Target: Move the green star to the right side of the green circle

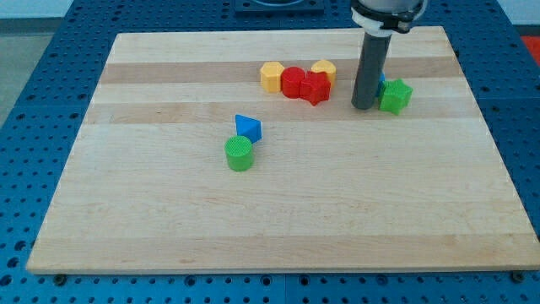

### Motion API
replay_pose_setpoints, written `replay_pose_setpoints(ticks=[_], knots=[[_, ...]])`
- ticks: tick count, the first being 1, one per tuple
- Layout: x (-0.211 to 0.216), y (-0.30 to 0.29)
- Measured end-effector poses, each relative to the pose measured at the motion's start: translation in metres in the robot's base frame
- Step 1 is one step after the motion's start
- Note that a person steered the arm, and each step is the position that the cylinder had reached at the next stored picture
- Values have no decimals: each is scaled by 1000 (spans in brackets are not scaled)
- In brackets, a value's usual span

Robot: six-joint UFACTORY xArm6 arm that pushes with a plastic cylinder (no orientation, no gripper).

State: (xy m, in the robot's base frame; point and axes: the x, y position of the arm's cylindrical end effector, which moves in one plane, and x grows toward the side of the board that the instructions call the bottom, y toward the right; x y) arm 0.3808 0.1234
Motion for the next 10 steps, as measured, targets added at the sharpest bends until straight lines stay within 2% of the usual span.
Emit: replay_pose_setpoints(ticks=[1, 2, 4, 5, 7, 8, 10], knots=[[31, 0], [44, 16], [20, 79], [-8, 97], [-90, 92], [-95, 65], [-59, 63]])
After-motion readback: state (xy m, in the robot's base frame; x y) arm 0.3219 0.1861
